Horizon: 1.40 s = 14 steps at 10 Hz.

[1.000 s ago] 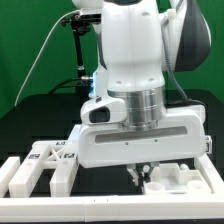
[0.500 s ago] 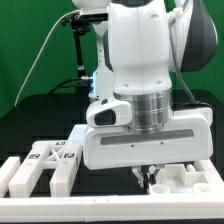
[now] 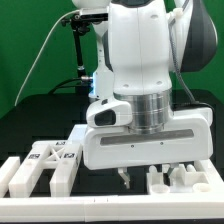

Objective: Assemble chair

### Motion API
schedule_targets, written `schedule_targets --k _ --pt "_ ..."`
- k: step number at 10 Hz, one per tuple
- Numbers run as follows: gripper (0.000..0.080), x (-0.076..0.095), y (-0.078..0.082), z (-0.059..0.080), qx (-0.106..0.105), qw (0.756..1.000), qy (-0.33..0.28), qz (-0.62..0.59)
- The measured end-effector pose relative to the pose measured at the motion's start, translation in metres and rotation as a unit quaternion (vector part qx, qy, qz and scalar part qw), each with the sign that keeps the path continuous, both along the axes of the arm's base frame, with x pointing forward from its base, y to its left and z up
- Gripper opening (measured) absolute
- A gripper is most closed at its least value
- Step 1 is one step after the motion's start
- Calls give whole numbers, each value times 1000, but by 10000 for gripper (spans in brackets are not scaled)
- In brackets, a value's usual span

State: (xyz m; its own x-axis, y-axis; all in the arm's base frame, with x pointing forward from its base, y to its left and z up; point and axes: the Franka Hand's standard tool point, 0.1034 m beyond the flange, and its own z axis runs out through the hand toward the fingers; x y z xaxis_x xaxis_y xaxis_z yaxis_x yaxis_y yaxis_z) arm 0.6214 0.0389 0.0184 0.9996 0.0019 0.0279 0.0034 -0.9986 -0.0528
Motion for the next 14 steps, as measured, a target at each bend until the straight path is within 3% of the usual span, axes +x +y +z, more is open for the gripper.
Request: schedule_targets --k 1,7,9,10,12,14 --pt "634 0 0 0 0 1000 0 0" --pt "649 0 -1 3 0 1000 1 1" --pt "649 -15 -5 36 6 999 38 0" --pt "649 -23 -4 47 6 999 39 -1" --pt "649 -54 12 51 8 994 112 -5" --pt "649 -57 18 50 10 986 165 -5"
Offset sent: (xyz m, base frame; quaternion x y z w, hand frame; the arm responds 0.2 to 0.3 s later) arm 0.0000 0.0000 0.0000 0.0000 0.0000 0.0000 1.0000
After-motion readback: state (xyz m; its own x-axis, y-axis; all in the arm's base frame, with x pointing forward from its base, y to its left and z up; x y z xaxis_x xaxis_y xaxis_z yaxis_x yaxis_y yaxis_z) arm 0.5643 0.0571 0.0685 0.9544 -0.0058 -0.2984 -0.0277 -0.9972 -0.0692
